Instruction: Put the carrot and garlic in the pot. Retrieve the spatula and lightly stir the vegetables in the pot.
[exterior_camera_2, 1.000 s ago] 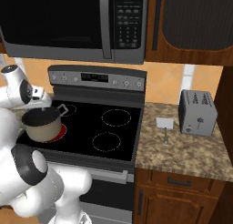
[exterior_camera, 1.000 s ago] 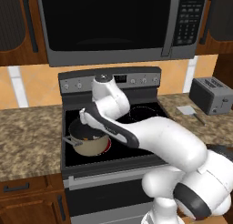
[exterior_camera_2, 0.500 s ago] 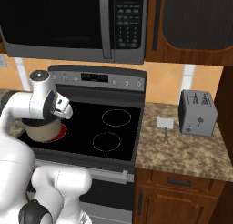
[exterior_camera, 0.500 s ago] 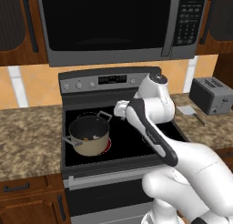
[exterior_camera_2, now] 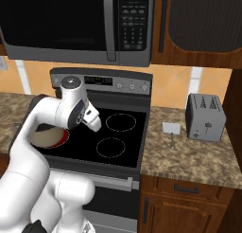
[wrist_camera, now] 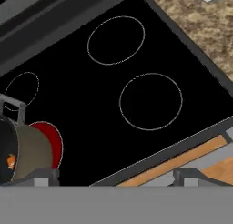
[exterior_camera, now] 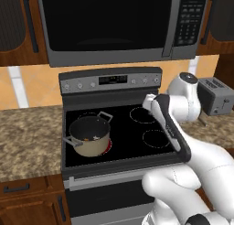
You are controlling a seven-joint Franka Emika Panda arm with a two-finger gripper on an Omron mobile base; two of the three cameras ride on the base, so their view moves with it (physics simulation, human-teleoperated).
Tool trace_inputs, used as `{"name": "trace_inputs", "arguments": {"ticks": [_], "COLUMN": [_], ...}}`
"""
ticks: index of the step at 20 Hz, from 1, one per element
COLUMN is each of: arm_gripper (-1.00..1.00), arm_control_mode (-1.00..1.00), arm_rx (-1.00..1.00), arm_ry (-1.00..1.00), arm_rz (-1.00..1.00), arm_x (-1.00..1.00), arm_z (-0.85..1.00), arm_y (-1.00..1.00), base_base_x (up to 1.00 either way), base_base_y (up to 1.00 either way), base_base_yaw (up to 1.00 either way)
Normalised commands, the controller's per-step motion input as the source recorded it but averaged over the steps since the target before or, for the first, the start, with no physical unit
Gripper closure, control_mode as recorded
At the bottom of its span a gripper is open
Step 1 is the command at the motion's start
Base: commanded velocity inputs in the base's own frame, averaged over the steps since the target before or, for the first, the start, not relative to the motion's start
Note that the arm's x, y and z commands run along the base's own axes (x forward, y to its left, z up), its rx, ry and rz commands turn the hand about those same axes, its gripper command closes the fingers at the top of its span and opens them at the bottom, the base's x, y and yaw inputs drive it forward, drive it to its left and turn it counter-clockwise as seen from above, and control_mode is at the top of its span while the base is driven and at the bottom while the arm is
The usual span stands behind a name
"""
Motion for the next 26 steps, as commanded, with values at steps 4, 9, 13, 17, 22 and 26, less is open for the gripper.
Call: {"name": "trace_inputs", "arguments": {"ticks": [4,9,13,17,22,26], "arm_gripper": [-1.00,-1.00,-1.00,-1.00,-1.00,-1.00], "arm_control_mode": [-1.00,-1.00,-1.00,-1.00,-1.00,-1.00], "arm_rx": [0.20,0.21,0.25,0.21,0.18,0.28], "arm_ry": [0.10,0.05,0.00,0.00,0.00,0.00], "arm_rz": [-0.77,-0.80,-0.75,-0.75,-0.70,-0.56], "arm_x": [0.00,0.00,0.01,0.11,0.20,0.04], "arm_z": [0.00,0.00,0.00,-0.06,-0.11,-0.03], "arm_y": [-0.62,-0.39,-0.31,-0.07,-0.29,-0.76], "base_base_x": [0.00,0.00,0.00,0.00,0.00,0.00], "base_base_y": [0.00,0.00,0.00,0.00,0.00,0.00], "base_base_yaw": [0.00,0.00,0.00,0.00,0.00,0.00]}}
